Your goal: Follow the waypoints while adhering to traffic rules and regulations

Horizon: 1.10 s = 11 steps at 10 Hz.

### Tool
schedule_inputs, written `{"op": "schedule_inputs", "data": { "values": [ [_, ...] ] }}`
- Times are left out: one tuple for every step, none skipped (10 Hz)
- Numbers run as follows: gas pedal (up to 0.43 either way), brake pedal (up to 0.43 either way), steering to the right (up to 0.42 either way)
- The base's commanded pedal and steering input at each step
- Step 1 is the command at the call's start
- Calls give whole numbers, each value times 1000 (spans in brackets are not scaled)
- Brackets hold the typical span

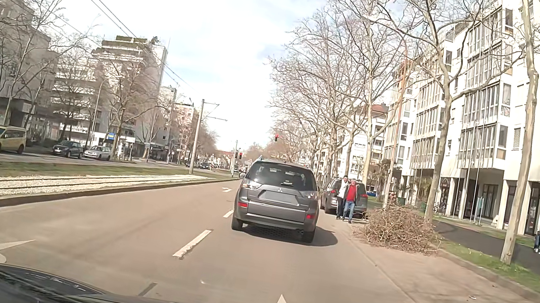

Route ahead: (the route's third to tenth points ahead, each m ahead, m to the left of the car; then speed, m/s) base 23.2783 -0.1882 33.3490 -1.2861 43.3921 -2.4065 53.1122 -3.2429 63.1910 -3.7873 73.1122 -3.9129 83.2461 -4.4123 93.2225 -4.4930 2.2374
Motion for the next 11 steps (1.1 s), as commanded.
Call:
{"op": "schedule_inputs", "data": {
  "values": [
    [0,0,-17],
    [0,0,-17],
    [0,0,-17],
    [0,0,-17],
    [8,0,-14],
    [28,0,-11],
    [39,0,-8],
    [39,0,-7],
    [39,0,-6],
    [39,0,-5],
    [39,0,-3]
  ]
}}
